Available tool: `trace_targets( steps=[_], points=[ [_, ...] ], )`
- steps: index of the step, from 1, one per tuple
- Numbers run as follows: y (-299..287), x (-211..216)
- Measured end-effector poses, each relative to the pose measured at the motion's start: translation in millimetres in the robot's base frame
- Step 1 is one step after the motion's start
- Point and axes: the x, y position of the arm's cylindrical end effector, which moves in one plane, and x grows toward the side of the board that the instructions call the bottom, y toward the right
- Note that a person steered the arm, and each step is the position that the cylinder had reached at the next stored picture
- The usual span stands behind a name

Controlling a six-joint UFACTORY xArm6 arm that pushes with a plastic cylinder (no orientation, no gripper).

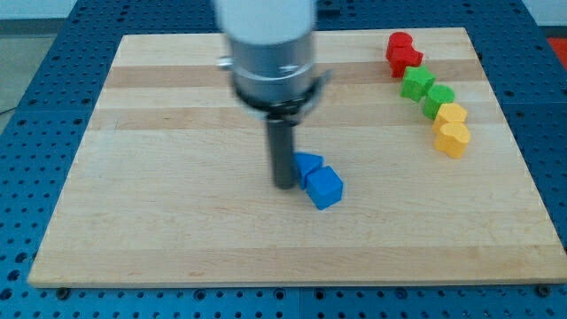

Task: Keep blue blocks vertically below yellow blocks

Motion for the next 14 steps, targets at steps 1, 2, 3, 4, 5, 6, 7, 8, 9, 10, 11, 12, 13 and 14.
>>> trace_targets(
  steps=[1, 2, 3, 4, 5, 6, 7, 8, 9, 10, 11, 12, 13, 14],
  points=[
    [34.0, 0.5],
    [30.8, 9.9],
    [-24.7, 9.4],
    [-36.1, -21.5],
    [36.7, -29.0],
    [119.1, -27.1],
    [126.9, -13.4],
    [68.8, 12.2],
    [57.5, 22.6],
    [75.3, 14.1],
    [96.6, 3.9],
    [117.2, 2.2],
    [134.9, 2.2],
    [151.4, 2.2]
  ],
)
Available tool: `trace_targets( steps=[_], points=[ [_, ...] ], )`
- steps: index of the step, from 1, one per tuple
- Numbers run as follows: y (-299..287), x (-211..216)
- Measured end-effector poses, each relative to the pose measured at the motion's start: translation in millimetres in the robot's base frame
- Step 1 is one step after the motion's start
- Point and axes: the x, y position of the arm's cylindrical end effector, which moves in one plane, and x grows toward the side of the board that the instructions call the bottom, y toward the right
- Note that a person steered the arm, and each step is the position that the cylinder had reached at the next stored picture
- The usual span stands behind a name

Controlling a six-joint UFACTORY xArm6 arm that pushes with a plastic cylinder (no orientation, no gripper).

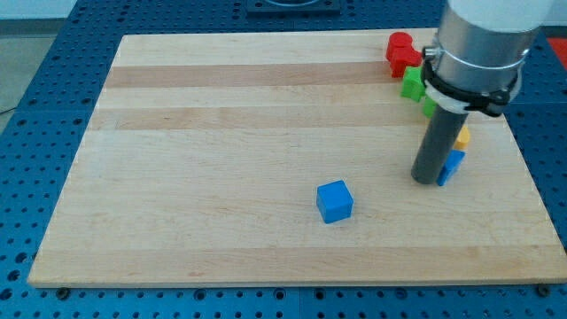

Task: Keep blue blocks vertically below yellow blocks

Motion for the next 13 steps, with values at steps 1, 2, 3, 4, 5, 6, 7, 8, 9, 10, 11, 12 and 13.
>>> trace_targets(
  steps=[1, 2, 3, 4, 5, 6, 7, 8, 9, 10, 11, 12, 13],
  points=[
    [-6.6, 0.0],
    [-94.2, 0.0],
    [-195.6, 2.1],
    [-214.5, 40.5],
    [-119.5, 46.2],
    [-28.7, 44.1],
    [-29.1, 46.8],
    [-40.8, 59.2],
    [-31.0, 55.5],
    [-6.1, 40.2],
    [6.8, 38.4],
    [7.2, 54.8],
    [6.8, 81.3]
  ],
)
